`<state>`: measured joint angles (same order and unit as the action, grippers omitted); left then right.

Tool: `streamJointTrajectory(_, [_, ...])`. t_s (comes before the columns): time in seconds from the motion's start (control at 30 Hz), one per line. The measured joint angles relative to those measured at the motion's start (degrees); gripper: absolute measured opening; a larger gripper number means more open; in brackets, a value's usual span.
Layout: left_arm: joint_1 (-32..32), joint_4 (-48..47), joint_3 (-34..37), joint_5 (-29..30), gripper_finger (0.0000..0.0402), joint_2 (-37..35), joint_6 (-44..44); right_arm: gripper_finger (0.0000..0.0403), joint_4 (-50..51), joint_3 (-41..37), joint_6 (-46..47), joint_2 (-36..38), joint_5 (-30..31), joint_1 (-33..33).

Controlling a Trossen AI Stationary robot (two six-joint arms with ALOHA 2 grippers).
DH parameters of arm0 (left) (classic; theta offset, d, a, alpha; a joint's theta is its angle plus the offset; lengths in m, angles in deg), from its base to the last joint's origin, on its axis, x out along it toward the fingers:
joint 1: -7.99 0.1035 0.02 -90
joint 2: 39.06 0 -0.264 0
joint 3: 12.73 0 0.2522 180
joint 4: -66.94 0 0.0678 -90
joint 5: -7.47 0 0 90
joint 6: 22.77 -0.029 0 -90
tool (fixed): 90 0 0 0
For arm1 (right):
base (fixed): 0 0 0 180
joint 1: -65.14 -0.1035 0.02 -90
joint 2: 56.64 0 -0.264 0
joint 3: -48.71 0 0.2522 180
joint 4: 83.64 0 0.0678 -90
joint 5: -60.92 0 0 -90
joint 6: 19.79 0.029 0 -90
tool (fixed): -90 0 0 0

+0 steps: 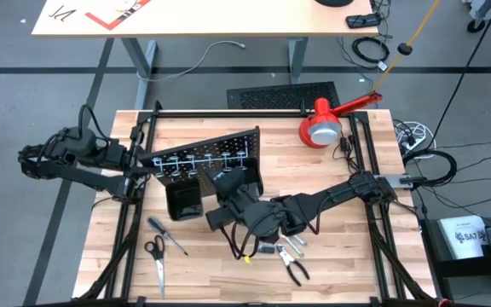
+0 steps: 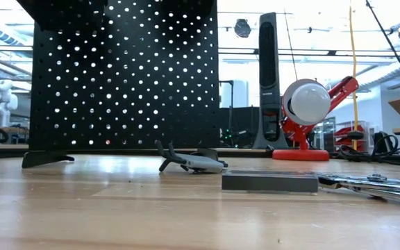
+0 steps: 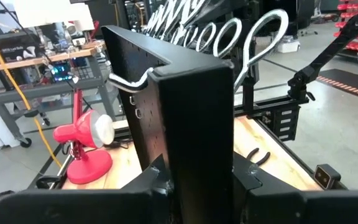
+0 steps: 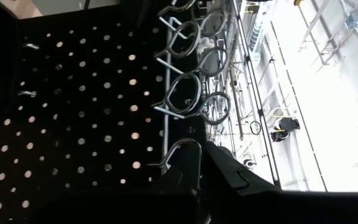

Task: Hang tools onto peg board
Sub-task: Assemble the tool holder on the pegboard

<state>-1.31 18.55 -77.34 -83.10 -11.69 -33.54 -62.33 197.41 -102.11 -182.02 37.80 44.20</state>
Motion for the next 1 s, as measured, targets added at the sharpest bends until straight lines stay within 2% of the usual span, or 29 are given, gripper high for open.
streamJointTrajectory(1.0, [-0.1, 0.1, 0.0, -1.5, 0.0071, 0.0, -0.5, 0.0001, -6.2, 0.2, -7.5, 1.4, -2.5, 2.4])
